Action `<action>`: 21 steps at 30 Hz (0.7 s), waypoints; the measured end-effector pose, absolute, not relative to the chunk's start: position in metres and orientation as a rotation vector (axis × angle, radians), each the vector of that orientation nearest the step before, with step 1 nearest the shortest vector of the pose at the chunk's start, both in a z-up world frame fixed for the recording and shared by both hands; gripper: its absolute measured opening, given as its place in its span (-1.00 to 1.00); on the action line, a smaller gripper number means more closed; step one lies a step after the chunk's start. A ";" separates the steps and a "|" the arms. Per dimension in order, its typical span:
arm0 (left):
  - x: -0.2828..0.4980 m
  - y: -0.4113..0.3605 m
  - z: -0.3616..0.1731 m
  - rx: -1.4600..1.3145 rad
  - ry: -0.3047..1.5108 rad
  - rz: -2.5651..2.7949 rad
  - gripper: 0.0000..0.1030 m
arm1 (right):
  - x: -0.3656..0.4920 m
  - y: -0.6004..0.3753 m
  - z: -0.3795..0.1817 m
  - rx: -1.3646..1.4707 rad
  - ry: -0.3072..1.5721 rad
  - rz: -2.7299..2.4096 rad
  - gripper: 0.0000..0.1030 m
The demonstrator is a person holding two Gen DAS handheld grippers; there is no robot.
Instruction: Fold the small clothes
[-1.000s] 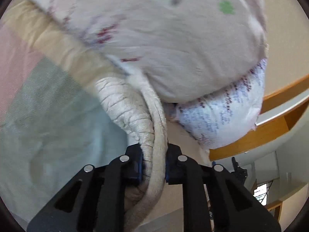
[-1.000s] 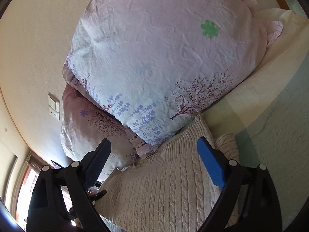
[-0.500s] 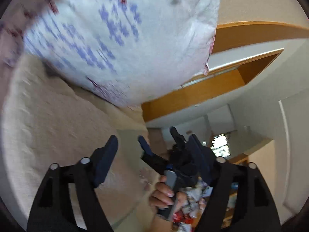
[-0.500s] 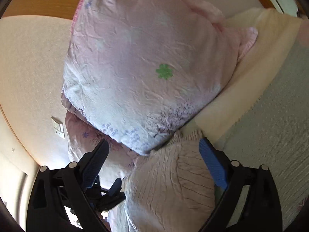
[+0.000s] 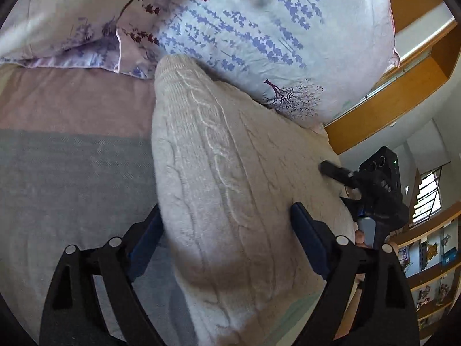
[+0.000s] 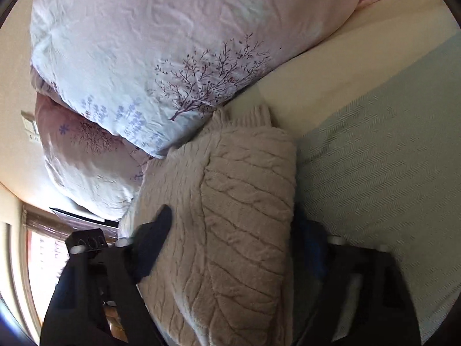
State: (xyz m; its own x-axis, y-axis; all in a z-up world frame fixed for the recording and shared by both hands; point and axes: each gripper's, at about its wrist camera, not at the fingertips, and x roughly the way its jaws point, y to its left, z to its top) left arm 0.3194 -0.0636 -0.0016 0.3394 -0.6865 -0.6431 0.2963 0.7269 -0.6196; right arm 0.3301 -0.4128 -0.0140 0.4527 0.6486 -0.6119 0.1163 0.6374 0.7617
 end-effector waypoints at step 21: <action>0.261 0.073 0.032 -0.227 0.861 -0.463 0.48 | 0.344 -0.296 0.002 0.768 1.001 0.638 0.01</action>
State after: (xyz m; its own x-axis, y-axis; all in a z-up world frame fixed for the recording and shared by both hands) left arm 0.2613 0.0731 0.0315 0.5609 -0.4787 -0.6754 0.2992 0.8779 -0.3738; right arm 0.3436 -0.2956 0.0022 0.4054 0.7704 -0.4921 -0.1213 0.5789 0.8064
